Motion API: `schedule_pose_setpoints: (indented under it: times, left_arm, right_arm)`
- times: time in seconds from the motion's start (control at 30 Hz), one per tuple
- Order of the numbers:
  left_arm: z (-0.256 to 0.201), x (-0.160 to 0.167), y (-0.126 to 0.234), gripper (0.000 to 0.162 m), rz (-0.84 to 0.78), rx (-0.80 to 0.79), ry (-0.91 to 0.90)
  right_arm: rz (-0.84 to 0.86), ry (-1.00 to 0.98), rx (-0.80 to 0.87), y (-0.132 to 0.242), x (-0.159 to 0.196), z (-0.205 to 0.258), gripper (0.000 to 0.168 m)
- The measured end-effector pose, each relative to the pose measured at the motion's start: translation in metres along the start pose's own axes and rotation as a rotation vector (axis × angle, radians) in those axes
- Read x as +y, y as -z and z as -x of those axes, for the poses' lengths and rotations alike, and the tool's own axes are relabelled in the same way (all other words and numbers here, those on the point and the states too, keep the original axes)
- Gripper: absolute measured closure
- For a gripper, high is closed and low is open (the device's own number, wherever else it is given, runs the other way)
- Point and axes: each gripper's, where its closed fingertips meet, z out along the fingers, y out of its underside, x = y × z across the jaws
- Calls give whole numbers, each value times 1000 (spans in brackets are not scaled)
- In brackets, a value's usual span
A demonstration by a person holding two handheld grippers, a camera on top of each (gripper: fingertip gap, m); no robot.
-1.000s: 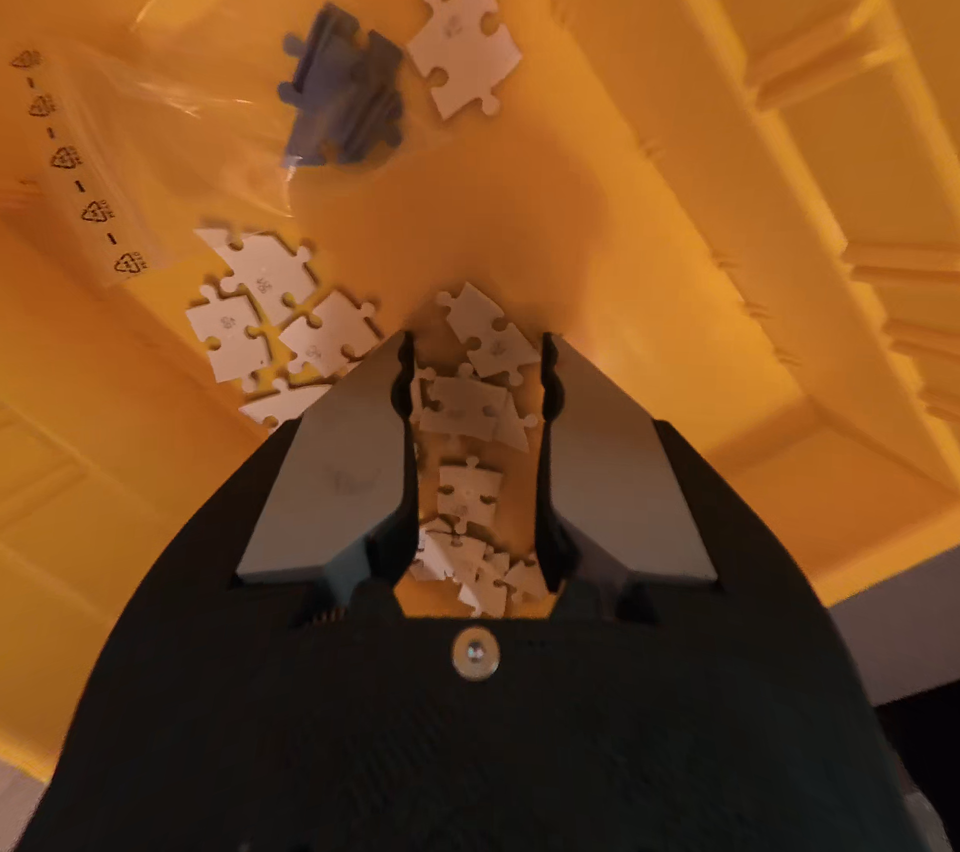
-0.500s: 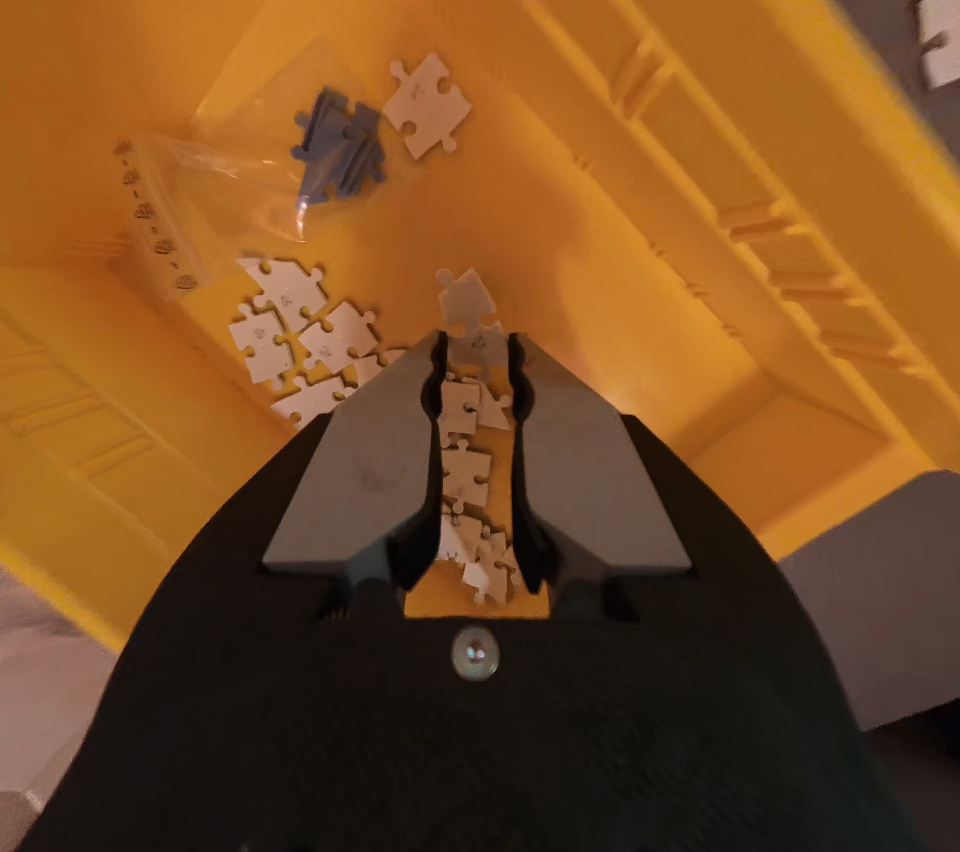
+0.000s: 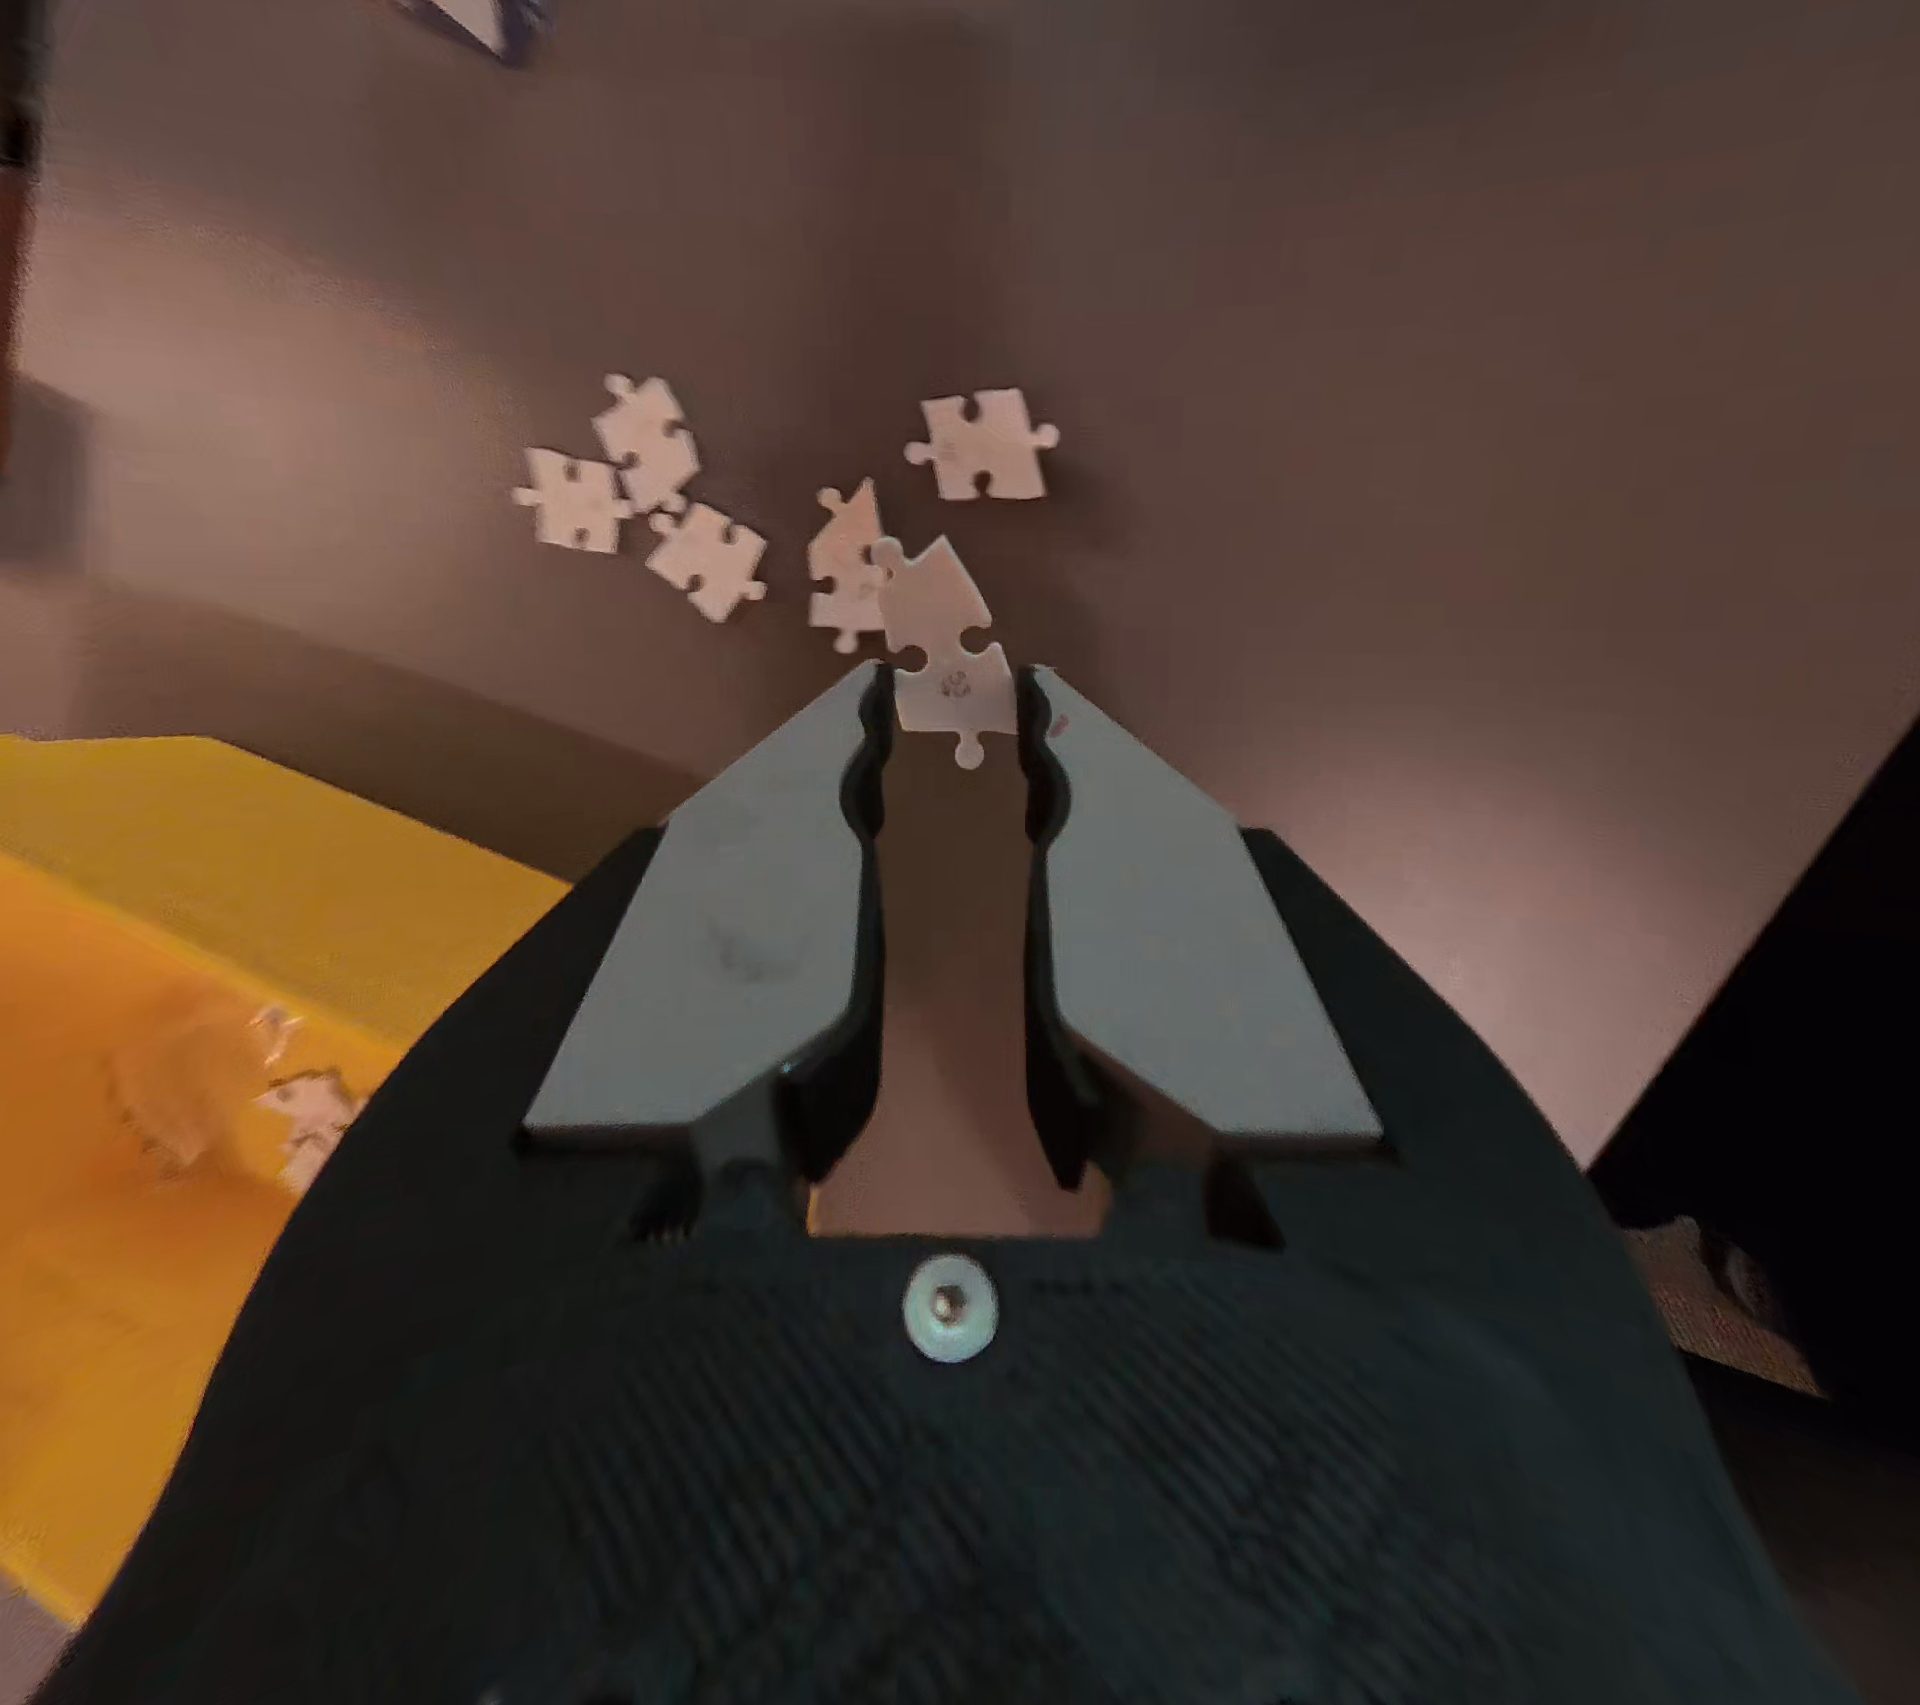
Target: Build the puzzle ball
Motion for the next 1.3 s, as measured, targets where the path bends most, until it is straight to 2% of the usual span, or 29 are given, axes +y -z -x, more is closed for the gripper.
schedule_pose_setpoints:
  times: [0.17,0.2,0.27,0.3,0.37,0.43,0.53,0.67,0.77,0.87,1.03,1.1,1.17,1.3]
  left_arm:
    - [-13,15,-48,141,51,97,91]
    - [-12,17,-53,138,60,100,105]
    - [-6,24,-57,121,97,84,125]
    - [-4,26,-56,118,103,75,130]
    - [3,23,-42,128,64,61,128]
    - [19,20,-15,129,4,22,149]
    - [45,28,37,117,-73,-32,202]
    - [103,68,93,112,-124,-208,292]
    - [133,110,106,109,-118,-223,399]
    - [146,145,96,110,-86,-181,456]
    - [155,184,54,111,51,-105,462]
    - [163,191,43,111,81,-106,447]
    - [162,191,31,111,90,-41,450]
    - [164,204,11,111,206,6,410]
  right_arm:
    - [-31,-69,-61,3,1,1,130]
    - [-9,-59,-50,2,6,-1,129]
    - [15,-48,-39,2,14,-2,129]
    - [19,-46,-43,3,16,-1,129]
    - [18,-45,-36,4,19,-1,129]
    - [16,-51,-35,5,21,-2,129]
    - [-6,-77,-24,2,22,-7,129]
    - [-24,-132,27,-7,29,-21,125]
    - [-49,-171,101,-12,34,-37,115]
    - [-93,-236,150,-14,34,-51,113]
    - [-169,-312,186,-24,28,-64,113]
    - [-146,-327,163,-34,31,-62,111]
    - [-111,-308,161,-41,32,-60,107]
    - [-88,-265,175,-45,33,-59,110]
